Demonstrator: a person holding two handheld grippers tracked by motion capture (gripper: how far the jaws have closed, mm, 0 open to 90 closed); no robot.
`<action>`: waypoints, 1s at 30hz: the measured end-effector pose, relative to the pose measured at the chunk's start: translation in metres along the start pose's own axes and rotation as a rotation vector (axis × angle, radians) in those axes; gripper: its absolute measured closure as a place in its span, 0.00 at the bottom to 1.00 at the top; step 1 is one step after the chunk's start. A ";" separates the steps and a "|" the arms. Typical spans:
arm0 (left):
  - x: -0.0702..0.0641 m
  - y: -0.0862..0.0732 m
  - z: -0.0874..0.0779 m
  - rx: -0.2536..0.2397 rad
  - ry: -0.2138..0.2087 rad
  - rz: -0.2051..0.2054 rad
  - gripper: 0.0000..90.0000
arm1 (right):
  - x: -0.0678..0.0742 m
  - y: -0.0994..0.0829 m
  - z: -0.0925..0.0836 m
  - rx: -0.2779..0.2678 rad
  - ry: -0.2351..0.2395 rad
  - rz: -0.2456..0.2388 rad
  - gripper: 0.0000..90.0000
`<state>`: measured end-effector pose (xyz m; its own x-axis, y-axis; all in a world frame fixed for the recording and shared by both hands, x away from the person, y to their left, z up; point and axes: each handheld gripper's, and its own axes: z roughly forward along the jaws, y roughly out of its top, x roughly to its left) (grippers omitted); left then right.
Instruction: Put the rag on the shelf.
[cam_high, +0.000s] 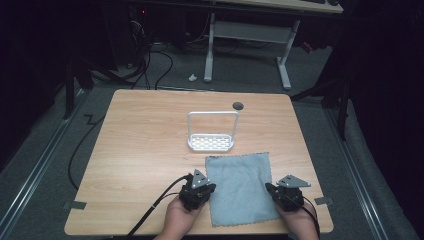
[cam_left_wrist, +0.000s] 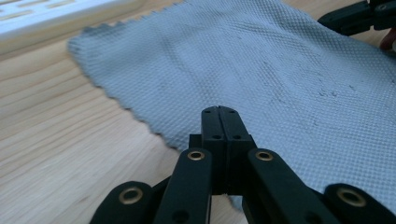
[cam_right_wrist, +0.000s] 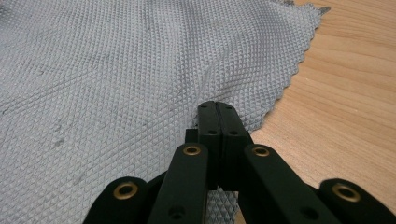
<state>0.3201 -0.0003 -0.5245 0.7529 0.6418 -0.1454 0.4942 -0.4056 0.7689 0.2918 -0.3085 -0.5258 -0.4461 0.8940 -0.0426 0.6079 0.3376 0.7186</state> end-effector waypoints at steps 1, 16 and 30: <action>-0.002 0.000 0.004 0.019 0.010 0.018 1.00 | 0.000 0.000 0.000 -0.001 0.001 -0.005 1.00; 0.034 -0.023 -0.027 0.042 0.102 0.022 1.00 | 0.015 0.007 0.009 -0.013 0.072 -0.001 1.00; 0.051 -0.052 -0.071 0.073 0.088 0.037 1.00 | 0.065 0.013 0.008 0.010 0.168 -0.149 1.00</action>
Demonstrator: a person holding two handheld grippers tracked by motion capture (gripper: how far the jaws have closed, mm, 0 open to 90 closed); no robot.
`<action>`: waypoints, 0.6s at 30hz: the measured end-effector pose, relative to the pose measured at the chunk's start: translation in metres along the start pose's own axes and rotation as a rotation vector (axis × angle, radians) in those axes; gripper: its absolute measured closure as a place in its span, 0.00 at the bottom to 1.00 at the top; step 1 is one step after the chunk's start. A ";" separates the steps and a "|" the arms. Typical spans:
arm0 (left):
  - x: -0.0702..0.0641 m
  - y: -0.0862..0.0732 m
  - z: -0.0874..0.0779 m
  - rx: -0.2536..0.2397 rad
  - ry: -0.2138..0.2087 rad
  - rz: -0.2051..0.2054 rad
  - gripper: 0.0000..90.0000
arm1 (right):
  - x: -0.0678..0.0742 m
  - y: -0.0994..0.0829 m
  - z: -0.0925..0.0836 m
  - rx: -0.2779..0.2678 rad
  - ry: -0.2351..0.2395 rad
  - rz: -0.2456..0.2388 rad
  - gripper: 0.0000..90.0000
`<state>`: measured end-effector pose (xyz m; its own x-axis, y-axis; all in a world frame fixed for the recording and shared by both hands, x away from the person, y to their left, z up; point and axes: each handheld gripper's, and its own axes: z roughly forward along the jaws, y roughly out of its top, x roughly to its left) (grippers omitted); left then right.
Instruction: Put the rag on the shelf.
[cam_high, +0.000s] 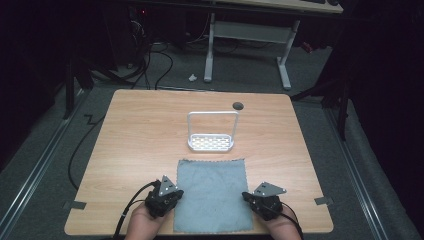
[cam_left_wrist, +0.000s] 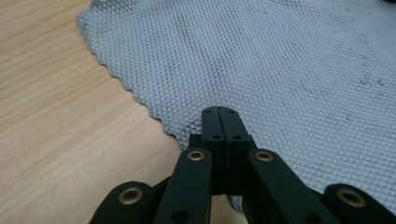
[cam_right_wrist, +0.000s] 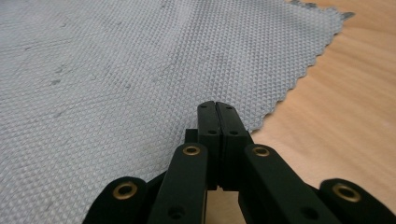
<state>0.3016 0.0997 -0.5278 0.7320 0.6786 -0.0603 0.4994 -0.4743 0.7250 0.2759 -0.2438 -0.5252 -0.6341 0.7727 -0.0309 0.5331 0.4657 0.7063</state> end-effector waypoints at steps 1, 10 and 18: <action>0.000 -0.004 -0.002 -0.011 -0.004 -0.009 1.00 | 0.002 -0.001 -0.001 0.001 0.013 0.003 1.00; 0.006 0.006 0.001 -0.035 -0.007 -0.053 0.91 | 0.006 0.006 -0.003 -0.050 0.000 -0.004 1.00; 0.000 0.008 0.011 -0.024 -0.026 -0.030 0.90 | -0.012 0.012 0.015 -0.018 -0.027 0.021 0.99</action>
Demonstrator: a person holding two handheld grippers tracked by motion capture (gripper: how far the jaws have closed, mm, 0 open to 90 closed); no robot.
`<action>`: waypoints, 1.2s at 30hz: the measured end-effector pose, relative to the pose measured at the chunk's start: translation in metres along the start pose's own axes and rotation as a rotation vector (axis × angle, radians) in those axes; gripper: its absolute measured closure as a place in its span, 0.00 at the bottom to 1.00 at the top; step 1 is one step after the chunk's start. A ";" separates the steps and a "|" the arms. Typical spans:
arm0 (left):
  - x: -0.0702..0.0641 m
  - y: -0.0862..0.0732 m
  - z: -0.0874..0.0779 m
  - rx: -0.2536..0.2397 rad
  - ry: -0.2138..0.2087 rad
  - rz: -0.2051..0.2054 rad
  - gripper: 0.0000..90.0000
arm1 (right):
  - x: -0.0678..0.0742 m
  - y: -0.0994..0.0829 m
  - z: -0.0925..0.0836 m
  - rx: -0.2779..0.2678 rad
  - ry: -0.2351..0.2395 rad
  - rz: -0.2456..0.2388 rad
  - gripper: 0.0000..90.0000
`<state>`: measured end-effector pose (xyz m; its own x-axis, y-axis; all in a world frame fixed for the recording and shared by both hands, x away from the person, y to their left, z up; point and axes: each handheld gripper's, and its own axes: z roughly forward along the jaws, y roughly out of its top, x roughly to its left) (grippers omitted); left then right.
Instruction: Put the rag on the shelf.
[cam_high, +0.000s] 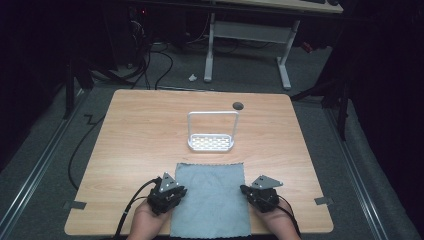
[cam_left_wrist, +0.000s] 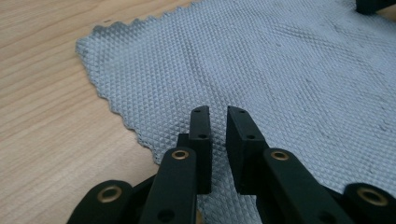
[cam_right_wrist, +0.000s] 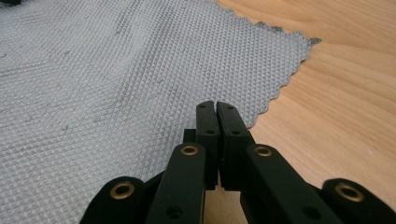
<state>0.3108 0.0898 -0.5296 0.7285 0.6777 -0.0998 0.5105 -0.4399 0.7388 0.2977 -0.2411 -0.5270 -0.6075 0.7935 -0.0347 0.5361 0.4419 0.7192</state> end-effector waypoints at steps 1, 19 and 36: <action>-0.003 -0.002 -0.001 0.000 -0.006 0.008 0.90 | 0.000 -0.003 -0.003 -0.002 0.013 0.000 0.98; 0.040 0.019 0.018 -0.047 0.096 -0.121 0.70 | -0.009 -0.019 -0.024 -0.048 0.009 0.042 0.91; 0.039 0.021 0.024 -0.050 0.071 -0.106 0.98 | -0.036 0.021 0.018 -0.037 -0.043 0.231 0.70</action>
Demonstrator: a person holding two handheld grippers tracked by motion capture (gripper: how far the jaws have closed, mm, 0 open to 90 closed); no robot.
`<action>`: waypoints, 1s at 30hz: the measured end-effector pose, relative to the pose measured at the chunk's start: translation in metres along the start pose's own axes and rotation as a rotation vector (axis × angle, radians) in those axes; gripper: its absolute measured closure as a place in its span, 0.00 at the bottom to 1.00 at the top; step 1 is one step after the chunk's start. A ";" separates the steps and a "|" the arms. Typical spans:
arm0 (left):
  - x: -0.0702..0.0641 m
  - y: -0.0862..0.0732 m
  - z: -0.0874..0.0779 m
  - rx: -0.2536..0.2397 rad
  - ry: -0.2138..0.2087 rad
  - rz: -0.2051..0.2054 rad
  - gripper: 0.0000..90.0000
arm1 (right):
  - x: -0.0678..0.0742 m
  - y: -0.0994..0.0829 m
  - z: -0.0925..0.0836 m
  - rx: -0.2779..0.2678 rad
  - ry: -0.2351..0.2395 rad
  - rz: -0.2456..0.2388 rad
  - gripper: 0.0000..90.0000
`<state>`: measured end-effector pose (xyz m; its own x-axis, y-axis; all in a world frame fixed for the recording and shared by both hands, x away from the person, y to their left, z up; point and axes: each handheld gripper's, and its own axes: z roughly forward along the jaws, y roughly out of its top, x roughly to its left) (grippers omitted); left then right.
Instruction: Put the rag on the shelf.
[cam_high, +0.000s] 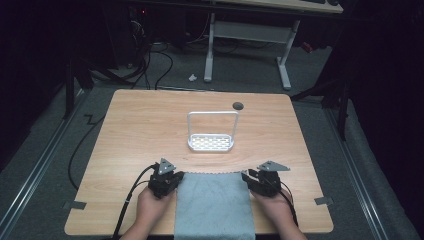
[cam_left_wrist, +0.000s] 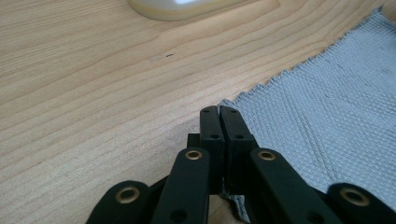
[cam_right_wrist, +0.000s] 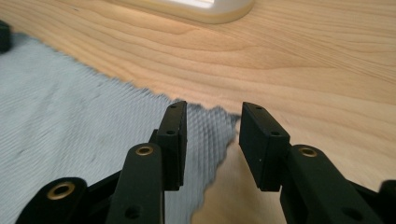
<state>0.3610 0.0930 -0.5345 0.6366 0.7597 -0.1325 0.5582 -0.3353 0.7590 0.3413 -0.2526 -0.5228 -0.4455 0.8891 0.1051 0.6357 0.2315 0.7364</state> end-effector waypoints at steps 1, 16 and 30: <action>0.000 0.000 0.000 0.000 -0.002 0.001 0.98 | 0.002 0.005 0.012 0.030 -0.044 -0.025 0.70; 0.005 -0.001 -0.008 -0.057 -0.045 -0.042 0.99 | 0.015 -0.003 0.004 -0.022 -0.023 -0.107 0.99; -0.006 0.005 -0.035 -0.166 -0.064 -0.014 0.99 | 0.019 0.004 -0.030 -0.203 -0.009 -0.121 1.00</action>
<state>0.3408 0.1068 -0.5076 0.6652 0.7247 -0.1800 0.4749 -0.2246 0.8509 0.3163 -0.2464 -0.4984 -0.5050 0.8631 0.0024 0.4376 0.2536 0.8626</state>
